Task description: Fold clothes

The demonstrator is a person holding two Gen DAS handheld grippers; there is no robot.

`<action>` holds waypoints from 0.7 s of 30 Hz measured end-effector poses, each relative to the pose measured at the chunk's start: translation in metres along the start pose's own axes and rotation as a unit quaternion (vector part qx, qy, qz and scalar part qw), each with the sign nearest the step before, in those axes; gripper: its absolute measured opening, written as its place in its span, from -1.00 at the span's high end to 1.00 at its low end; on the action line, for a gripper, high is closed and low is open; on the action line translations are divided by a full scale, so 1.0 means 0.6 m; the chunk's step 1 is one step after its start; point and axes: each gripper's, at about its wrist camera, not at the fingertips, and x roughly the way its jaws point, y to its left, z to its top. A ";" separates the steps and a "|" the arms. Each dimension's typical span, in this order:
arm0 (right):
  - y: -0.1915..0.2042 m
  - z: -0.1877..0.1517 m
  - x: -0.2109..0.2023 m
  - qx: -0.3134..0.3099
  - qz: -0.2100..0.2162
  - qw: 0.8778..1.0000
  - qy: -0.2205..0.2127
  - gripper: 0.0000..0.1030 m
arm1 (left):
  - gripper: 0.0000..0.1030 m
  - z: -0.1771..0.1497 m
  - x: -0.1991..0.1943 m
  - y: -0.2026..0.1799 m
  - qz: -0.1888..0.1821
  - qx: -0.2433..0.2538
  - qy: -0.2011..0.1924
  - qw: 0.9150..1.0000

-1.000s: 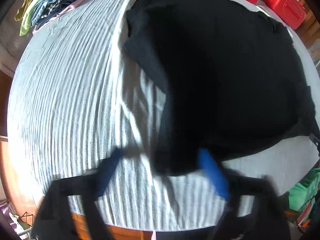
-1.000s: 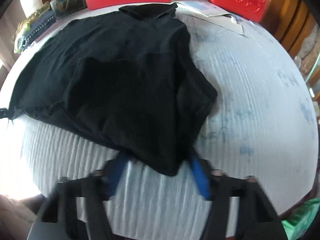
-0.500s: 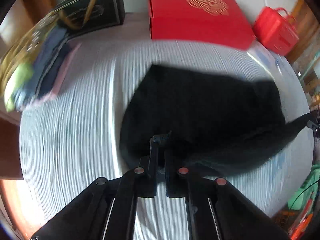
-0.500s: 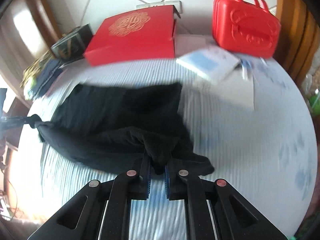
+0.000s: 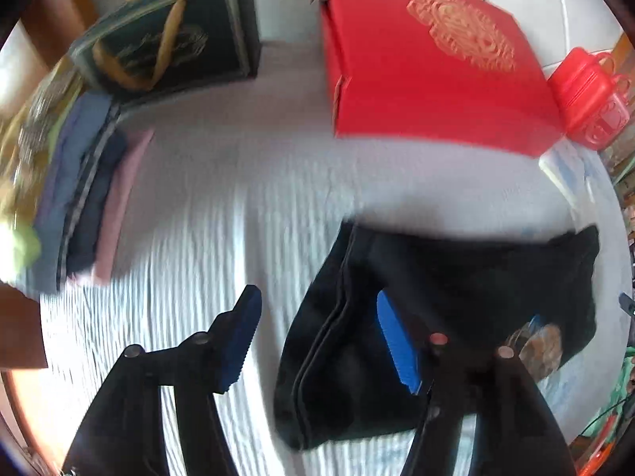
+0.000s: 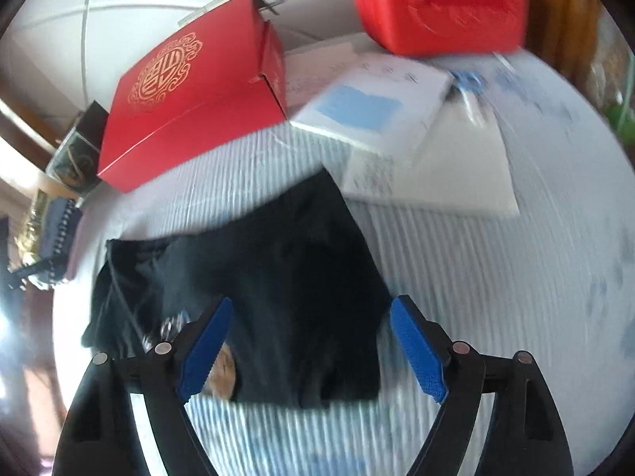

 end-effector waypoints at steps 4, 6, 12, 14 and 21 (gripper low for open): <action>-0.053 -0.069 -0.005 0.053 0.020 0.998 0.017 -0.61 | -0.16 -0.072 0.038 0.012 0.019 -0.018 0.019 0.999; -0.060 -0.087 -0.002 0.061 0.017 0.998 0.020 -0.60 | -0.16 -0.098 0.053 0.012 0.025 -0.025 0.024 0.999; -0.038 -0.102 0.036 0.064 0.002 0.998 0.015 -0.61 | 0.29 -0.150 0.090 0.001 0.028 -0.040 0.046 0.998; -0.028 -0.102 0.066 0.058 -0.006 0.998 0.032 -0.60 | 0.58 -0.162 0.104 0.003 0.025 -0.050 0.064 0.996; 0.010 -0.115 0.053 -0.005 -0.043 0.998 0.055 0.65 | 0.81 -0.212 0.084 0.034 0.049 -0.065 0.074 0.994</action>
